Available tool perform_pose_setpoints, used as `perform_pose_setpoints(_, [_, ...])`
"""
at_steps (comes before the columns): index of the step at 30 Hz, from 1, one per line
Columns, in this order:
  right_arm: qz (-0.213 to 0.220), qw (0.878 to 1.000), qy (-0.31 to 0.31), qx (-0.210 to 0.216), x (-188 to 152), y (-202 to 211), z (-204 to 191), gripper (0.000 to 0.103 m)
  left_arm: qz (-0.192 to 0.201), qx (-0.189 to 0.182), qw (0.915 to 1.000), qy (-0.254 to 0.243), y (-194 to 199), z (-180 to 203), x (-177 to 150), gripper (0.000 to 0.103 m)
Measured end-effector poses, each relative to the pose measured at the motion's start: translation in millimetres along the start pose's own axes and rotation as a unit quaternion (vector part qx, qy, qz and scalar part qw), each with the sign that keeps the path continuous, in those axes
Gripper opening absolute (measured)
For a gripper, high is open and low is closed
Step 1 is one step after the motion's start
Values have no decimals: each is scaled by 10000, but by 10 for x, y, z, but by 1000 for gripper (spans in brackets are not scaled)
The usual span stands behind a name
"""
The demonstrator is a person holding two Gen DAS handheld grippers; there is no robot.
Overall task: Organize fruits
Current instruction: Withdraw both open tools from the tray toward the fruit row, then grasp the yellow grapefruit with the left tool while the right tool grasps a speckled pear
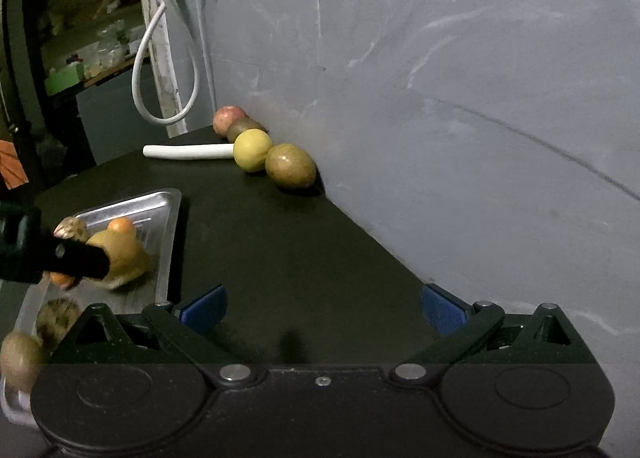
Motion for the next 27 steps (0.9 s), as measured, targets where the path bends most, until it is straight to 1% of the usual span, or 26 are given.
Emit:
perform_pose_setpoints(8, [-196,9980,-533,279,431,-559,-183,102,18,52,10000,-6,-333,51,741,102])
perform_pose_setpoints(13, [-147,9932,-1112,317,683,-846,-281,102,-2,-52,10000,-43,-589,86,1119,102])
perform_pose_setpoints(16, [-30,9908,-1322,268,785,-961,-309,102,-15,-71,9999,-89,-758,111,1346,102])
perform_pose_setpoints(20, [105,9867,-1613,156,916,-1130,-311,102,-58,-98,9998,-149,-967,160,1583,102])
perform_pose_setpoints(23, [88,9824,-1864,100,1001,-1288,-289,100,-145,-135,9996,-208,-1155,200,1719,102])
perform_pose_setpoints(27, [103,9769,-2133,57,1063,-1423,-275,96,-316,-177,9993,-103,-1349,199,1840,102])
Point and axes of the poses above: each gripper's, at about its wrist camera, not at the fingertips, and y roughly against the way its jaws point, z to its right, x to its top, the point moved 5 cm from there along -y, roughly the way its jaws point, and after that the axes turned 9 degrees about -z, right-handed, at the moved point
